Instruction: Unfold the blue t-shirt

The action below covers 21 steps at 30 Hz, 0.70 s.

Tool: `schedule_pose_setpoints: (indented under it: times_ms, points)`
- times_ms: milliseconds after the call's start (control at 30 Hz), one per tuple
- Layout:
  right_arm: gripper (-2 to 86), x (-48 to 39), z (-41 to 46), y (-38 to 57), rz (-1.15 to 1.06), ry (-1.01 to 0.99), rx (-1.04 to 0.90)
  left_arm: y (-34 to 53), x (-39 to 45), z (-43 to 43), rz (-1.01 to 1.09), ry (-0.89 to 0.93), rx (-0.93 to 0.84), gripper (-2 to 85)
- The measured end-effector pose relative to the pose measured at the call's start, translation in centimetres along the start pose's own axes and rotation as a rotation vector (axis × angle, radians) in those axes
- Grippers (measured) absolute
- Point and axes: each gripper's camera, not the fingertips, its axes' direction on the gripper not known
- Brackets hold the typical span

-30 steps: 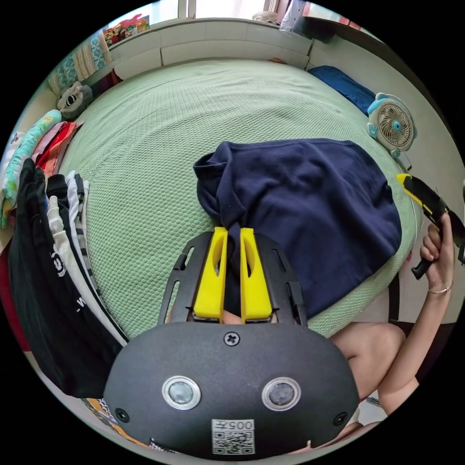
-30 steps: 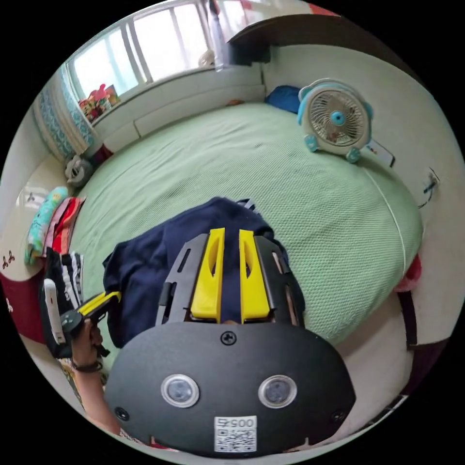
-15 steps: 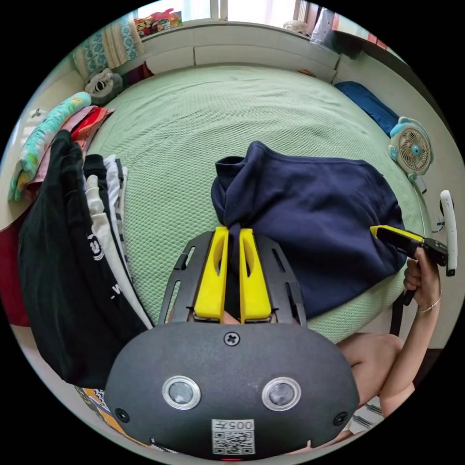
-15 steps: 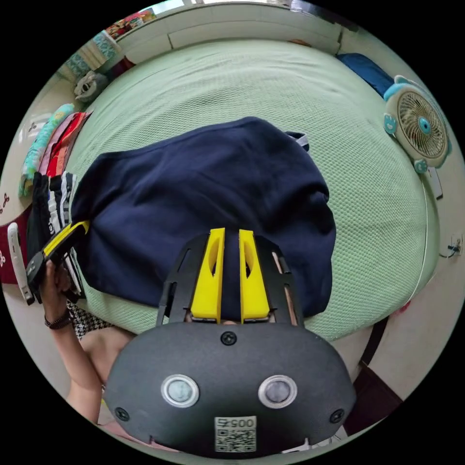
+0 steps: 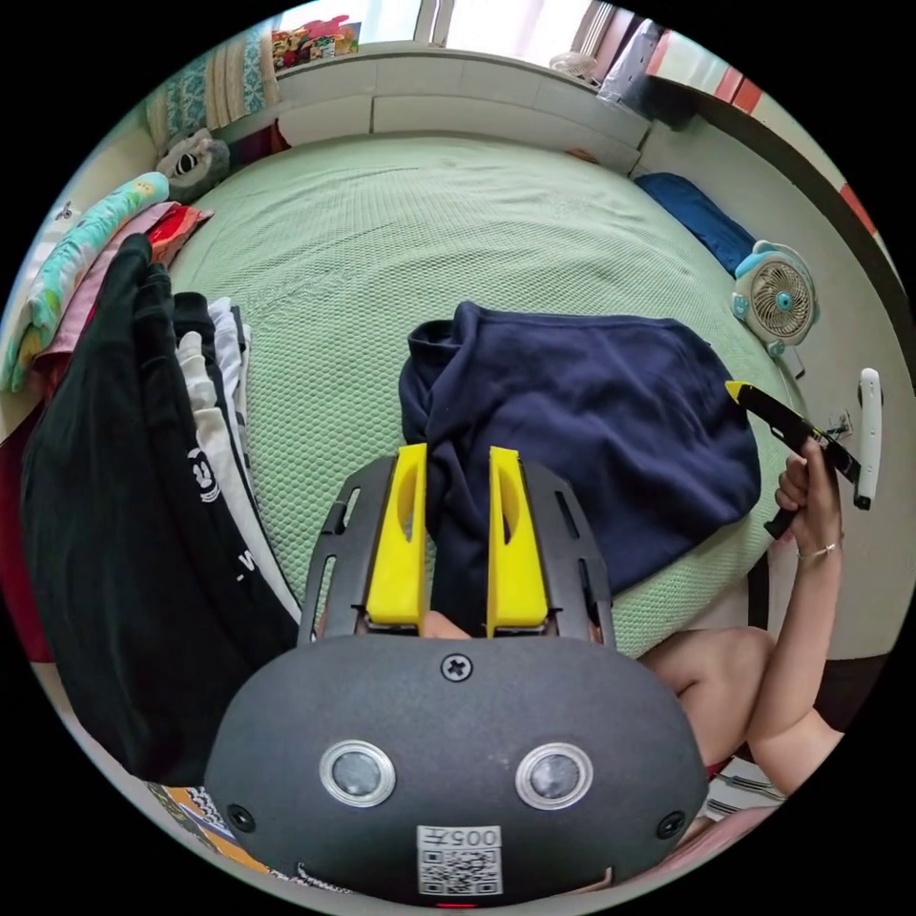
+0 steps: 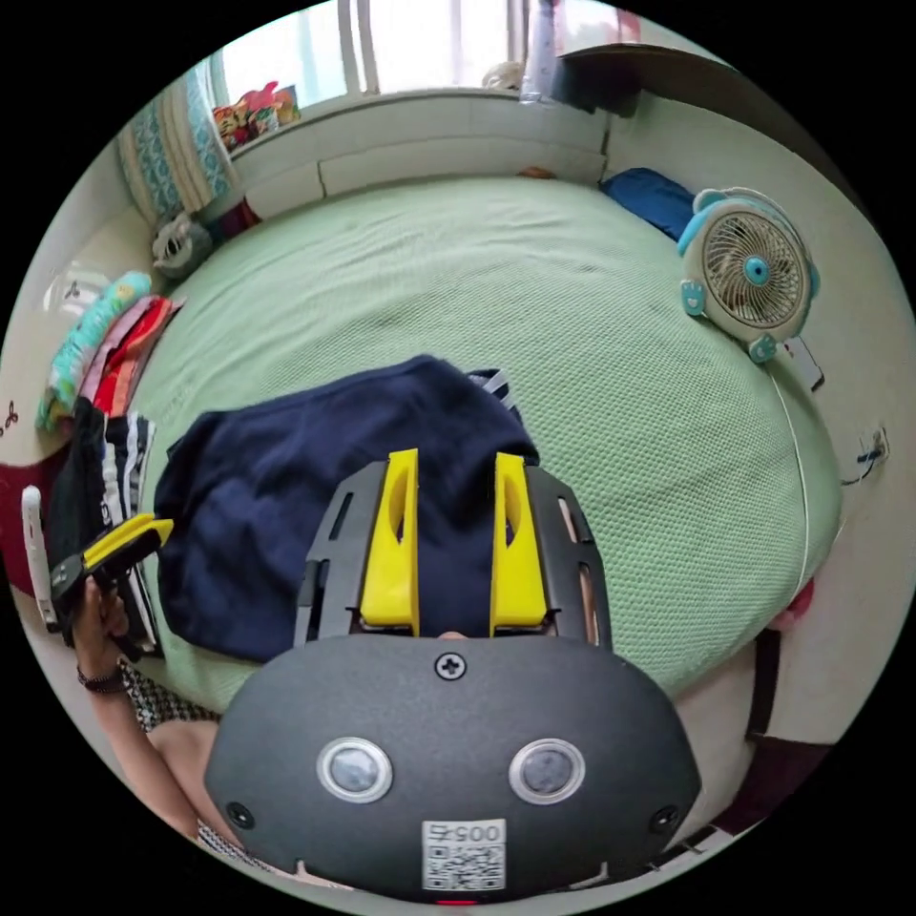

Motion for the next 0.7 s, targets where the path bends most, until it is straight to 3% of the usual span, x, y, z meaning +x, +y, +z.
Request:
schedule_pose_setpoints:
  times_ms: [300,467,533,700]
  points:
    - [13.4,0.2,2.0,-1.2,0.011,0.114,0.048,-0.3,-0.7,0.2,0.014,0.036,-0.015,11.0]
    - [8.1,-1.3,2.8,-1.8,-0.001,0.192,0.014,-0.5,-0.1,0.2,0.028,-0.007,-0.040,8.2]
    - [0.2,-1.5,2.7,-1.9,0.008,0.173,-0.018,-0.5,0.1,0.0,0.030,-0.025,-0.048,6.5]
    - [-1.5,-1.2,0.7,-1.8,0.001,0.088,-0.022,0.0,0.7,-1.4,0.038,-0.033,-0.040,5.2]
